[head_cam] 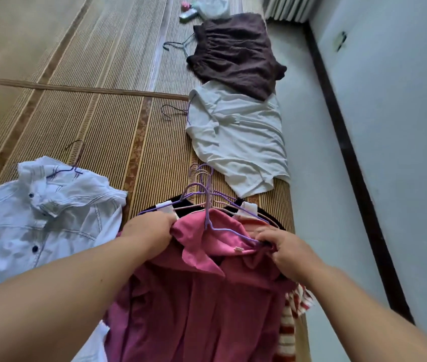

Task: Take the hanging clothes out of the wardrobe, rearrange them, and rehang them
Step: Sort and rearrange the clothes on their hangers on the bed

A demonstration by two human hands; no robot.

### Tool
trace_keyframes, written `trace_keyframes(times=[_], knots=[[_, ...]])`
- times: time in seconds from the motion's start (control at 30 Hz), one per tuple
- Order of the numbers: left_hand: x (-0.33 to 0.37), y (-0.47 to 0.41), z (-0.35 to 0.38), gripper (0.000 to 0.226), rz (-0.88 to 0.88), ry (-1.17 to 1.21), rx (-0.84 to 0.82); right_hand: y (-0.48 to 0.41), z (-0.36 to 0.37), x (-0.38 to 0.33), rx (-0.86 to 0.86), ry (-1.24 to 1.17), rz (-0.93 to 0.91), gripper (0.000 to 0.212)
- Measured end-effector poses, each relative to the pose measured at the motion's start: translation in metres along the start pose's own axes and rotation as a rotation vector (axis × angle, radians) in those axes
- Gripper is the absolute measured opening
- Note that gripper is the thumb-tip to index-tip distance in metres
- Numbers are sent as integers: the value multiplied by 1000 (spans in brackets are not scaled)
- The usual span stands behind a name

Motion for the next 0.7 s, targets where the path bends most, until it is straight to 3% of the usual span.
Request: trace_keyframes(times=[0.17,0.37,0.43,0.57,0.7], knots=[[2,52,-47,31,133,106,-23,62,-38,-49,191,-88,49,54],[-11,118,-105,76,229,184,-111,144,-72,-110,370,-109,63,49],[-6,145,-132,82,318,234,-58,170,-75,-133,393,-107,59,48],[19,195,-172,46,473,301,70,212,-80,-174,430,-83,27,41],[17,235,-175,18,505,186,53,250,-86,-199,451,-106,18,38]])
Point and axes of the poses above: each hand's wrist, its own y-axis away from the middle knuckle, its own z-axis out of the palm, x = y × z, the point moved 6 cm from there along -y, towards the middle knuckle, and after that the axes turned 7 degrees about -y, right-handed, at the moved point
